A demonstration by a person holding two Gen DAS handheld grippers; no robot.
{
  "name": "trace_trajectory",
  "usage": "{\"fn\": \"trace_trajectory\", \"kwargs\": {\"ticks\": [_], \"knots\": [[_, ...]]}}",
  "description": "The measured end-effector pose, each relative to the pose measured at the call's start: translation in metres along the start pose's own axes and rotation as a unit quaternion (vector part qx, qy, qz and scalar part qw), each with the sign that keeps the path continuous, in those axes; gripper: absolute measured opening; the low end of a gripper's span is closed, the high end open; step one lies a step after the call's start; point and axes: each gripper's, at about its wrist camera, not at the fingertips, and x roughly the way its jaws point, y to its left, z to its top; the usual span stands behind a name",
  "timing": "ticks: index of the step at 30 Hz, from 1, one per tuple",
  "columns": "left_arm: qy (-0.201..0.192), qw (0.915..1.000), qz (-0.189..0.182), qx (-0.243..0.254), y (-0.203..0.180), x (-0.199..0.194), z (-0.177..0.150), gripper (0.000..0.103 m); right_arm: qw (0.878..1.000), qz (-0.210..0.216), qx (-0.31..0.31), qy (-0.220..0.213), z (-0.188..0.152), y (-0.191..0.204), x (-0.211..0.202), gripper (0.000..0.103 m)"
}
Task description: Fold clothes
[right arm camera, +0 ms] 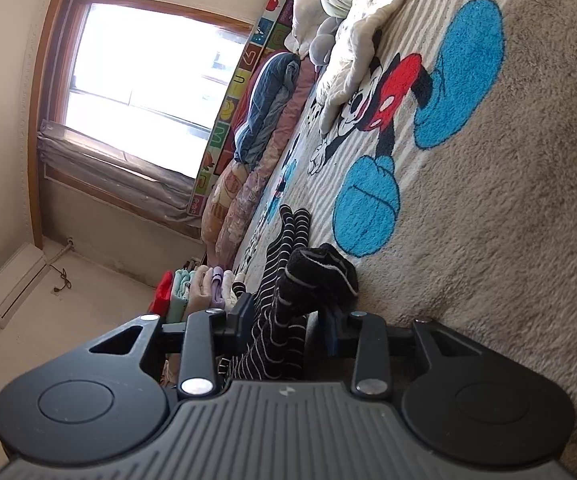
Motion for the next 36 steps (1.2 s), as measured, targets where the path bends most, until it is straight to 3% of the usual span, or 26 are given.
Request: {"fn": "trace_trajectory", "kwargs": {"ticks": [1,5,8,9,10,11,13,16,17,21,23,26,28,31,34,36], "knots": [[-0.004,0.9999,-0.005,-0.013,0.002,-0.002,0.0,0.008,1.0,0.008,-0.003,0.001,0.0,0.002,0.001,0.007],[-0.01,0.9971,-0.044,-0.061,0.003,-0.005,0.0,0.007,0.994,0.106,-0.023,-0.029,0.005,0.028,-0.013,0.006],[0.015,0.9971,-0.056,-0.05,-0.007,0.009,-0.004,0.01,0.985,0.17,-0.017,-0.04,0.011,0.04,-0.022,0.006],[0.029,0.997,-0.062,-0.035,-0.011,0.016,-0.006,0.019,0.984,0.172,-0.007,-0.038,0.013,0.038,-0.022,0.006],[0.036,0.9962,-0.076,-0.022,-0.013,0.019,-0.009,0.048,0.985,0.168,0.005,-0.034,0.014,0.033,-0.021,0.006],[0.042,0.995,-0.09,-0.009,-0.015,0.022,-0.01,0.051,0.986,0.164,0.018,-0.03,0.014,0.028,-0.02,0.006],[0.034,0.9954,-0.089,-0.01,-0.012,0.011,-0.006,0.045,0.986,0.159,0.035,-0.026,0.013,0.022,-0.018,0.006],[-0.015,0.9948,-0.096,-0.029,0.001,-0.009,-0.002,0.043,0.984,0.174,0.03,-0.019,0.012,0.026,-0.02,0.006],[-0.026,0.9952,-0.09,-0.03,0.004,-0.012,-0.001,0.035,0.983,0.181,0.027,-0.018,0.013,0.027,-0.021,0.006],[-0.007,0.9983,-0.057,0.01,0.0,0.007,-0.008,0.021,0.979,0.2,0.029,-0.017,0.012,0.029,-0.025,0.006],[0.013,0.9984,-0.043,0.035,-0.005,0.023,-0.017,0.02,0.979,0.199,0.039,-0.02,0.012,0.026,-0.025,0.006],[-0.021,0.998,-0.06,0.006,0.006,0.001,-0.009,0.02,0.978,0.199,0.056,-0.026,0.012,0.02,-0.025,0.006],[-0.043,0.9967,-0.068,0.013,0.01,-0.026,-0.006,0.02,0.977,0.2,0.065,-0.029,0.012,0.016,-0.025,0.006],[-0.036,0.9954,-0.073,0.05,0.006,-0.048,-0.016,0.02,0.977,0.202,0.064,-0.023,0.011,0.017,-0.026,0.006],[0.002,0.993,-0.076,0.09,-0.011,-0.035,-0.032,0.02,0.976,0.206,0.063,-0.018,0.006,0.02,-0.029,0.006],[0.002,0.9931,-0.073,0.092,-0.015,-0.035,-0.035,0.02,0.977,0.205,0.056,-0.015,0.001,0.022,-0.034,0.006]]}}
